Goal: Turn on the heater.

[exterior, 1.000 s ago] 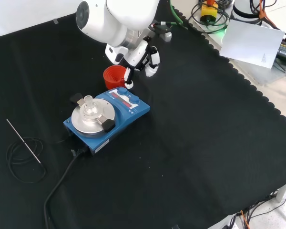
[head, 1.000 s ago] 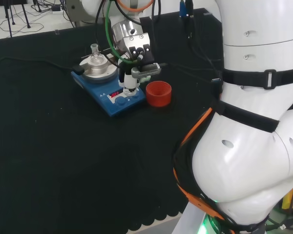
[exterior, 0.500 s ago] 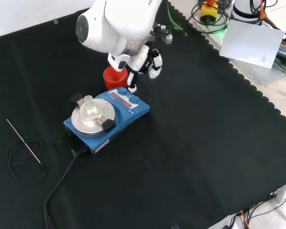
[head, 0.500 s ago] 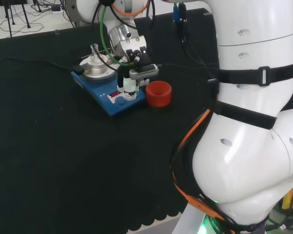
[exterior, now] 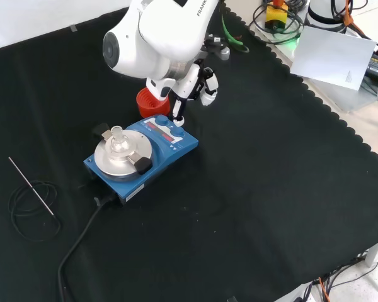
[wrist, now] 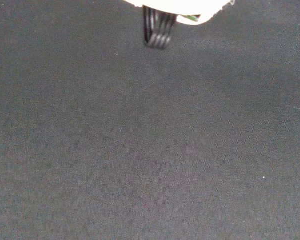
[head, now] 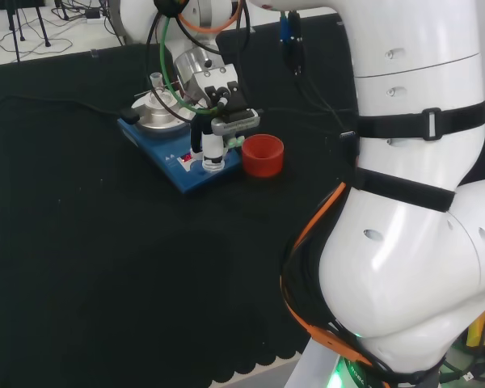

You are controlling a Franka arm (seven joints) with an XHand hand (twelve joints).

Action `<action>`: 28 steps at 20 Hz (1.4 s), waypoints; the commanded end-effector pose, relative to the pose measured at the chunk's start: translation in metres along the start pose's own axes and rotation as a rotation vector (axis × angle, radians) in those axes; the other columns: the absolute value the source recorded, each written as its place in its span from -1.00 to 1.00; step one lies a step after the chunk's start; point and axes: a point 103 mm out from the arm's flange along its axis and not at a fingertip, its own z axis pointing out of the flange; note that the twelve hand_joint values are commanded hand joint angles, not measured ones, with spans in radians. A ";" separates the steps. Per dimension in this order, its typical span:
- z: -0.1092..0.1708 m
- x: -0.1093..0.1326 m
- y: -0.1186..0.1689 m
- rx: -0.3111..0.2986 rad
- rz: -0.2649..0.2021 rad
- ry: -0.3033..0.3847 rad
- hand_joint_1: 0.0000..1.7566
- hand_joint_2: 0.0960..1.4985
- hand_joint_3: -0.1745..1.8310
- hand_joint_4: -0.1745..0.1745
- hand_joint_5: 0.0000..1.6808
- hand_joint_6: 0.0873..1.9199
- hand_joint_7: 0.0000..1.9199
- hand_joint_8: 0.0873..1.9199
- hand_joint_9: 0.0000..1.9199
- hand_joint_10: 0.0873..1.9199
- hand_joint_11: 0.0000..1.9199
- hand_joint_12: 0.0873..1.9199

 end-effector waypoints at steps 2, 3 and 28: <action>0.003 -0.001 0.003 0.003 -0.003 0.004 0.60 -0.10 0.14 -0.18 -0.74 -0.74 0.71 0.48 0.84 0.56 0.69 0.68; 0.003 -0.001 0.003 0.003 -0.006 0.006 0.60 -0.10 0.14 -0.18 -0.74 -0.75 0.71 0.48 0.84 0.56 0.69 0.68; 0.007 -0.005 0.011 0.002 -0.007 0.026 0.60 -0.10 0.15 -0.16 -0.70 -0.81 0.71 0.49 0.84 0.59 0.67 0.67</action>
